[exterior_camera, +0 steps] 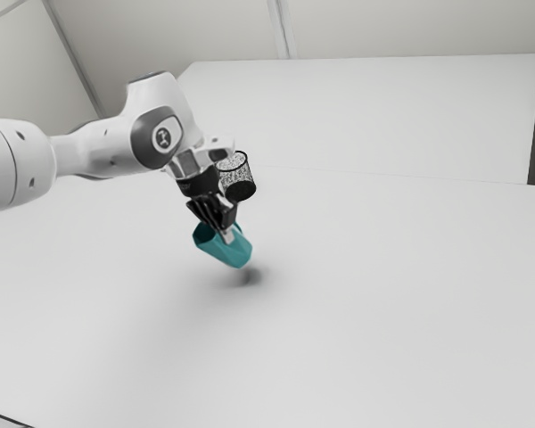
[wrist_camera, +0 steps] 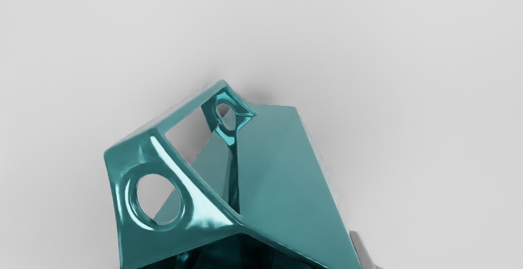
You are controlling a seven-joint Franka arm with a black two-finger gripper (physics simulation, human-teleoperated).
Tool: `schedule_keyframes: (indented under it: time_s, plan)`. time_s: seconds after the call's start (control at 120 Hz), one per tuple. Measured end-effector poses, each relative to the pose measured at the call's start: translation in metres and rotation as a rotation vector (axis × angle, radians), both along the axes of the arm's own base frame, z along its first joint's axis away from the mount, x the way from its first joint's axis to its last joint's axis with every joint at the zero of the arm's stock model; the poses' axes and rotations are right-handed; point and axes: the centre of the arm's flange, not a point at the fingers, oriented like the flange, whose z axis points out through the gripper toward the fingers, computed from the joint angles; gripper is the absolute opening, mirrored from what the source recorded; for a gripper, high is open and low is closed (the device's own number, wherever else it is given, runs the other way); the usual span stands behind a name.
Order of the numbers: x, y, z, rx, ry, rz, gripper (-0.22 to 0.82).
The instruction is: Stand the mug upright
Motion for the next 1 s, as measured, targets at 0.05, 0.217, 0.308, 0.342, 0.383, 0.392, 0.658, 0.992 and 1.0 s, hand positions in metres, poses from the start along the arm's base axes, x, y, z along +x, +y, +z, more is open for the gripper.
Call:
schedule_keyframes:
  time_s: [0.05,0.217,0.308,0.342,0.383,0.392,0.658,0.992,1.0]
  plan:
    - [-0.001,-0.001,0.000,0.037,0.006,-0.016,-0.18]
    - [0.000,0.008,0.000,0.151,0.016,-0.049,-0.18]
    - [0.001,0.006,0.000,0.197,0.018,-0.068,-0.18]
    - [0.000,0.005,0.000,0.212,0.019,-0.078,-0.18]
    - [0.000,0.003,-0.001,0.233,0.021,-0.091,-0.18]
    - [0.000,0.002,-0.001,0.237,0.022,-0.094,-0.18]
    - [-0.008,0.009,-0.007,0.291,0.088,-0.108,-0.18]
    - [-0.004,0.036,-0.043,0.302,0.197,-0.085,-0.18]
    - [-0.004,0.036,-0.043,0.302,0.199,-0.086,-0.18]
